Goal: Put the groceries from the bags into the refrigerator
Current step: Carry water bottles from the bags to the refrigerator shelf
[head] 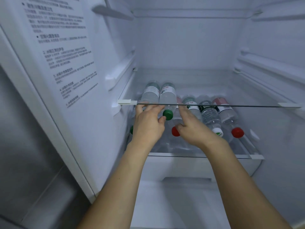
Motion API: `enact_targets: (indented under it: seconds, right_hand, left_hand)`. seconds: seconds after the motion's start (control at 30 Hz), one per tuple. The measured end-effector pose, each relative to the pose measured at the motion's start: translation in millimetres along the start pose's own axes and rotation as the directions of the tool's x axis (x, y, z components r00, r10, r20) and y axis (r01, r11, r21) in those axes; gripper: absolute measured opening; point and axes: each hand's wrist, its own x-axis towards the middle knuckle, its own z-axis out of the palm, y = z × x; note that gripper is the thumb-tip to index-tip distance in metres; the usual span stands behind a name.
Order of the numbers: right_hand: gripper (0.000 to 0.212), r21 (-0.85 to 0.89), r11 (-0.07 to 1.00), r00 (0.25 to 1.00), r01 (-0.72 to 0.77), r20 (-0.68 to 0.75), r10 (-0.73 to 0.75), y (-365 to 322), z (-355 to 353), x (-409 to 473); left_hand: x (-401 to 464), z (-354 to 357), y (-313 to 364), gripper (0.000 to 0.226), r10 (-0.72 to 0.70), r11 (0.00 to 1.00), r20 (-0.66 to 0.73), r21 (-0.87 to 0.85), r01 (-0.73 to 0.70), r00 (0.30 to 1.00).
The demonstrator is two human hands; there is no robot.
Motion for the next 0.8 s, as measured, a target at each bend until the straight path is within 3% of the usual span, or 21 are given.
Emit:
enact_targets:
  seconds: [0.17,0.57,0.8]
  right_hand:
    - [0.067,-0.128,0.990,0.994,-0.066,0.075,0.076,-4.9,-12.0,-20.6]
    - [0.061,-0.164,0.985,0.979,0.061,0.202,-0.027,-38.4,-30.2,-79.4]
    - [0.065,-0.364,0.928,0.975,0.086,0.223,-0.003,-52.0,-27.9,-112.8]
  left_hand:
    - [-11.1,-5.6,-0.9,0.048,0.068,0.991,0.044,0.109,-0.072,0.997]
    - [-66.9,-51.2,23.0,0.064,-0.076,0.920,0.194,0.391,-0.006,0.978]
    - [-118.8,-95.3,44.5,0.060,-0.185,0.884,0.170,0.459,0.088,0.968]
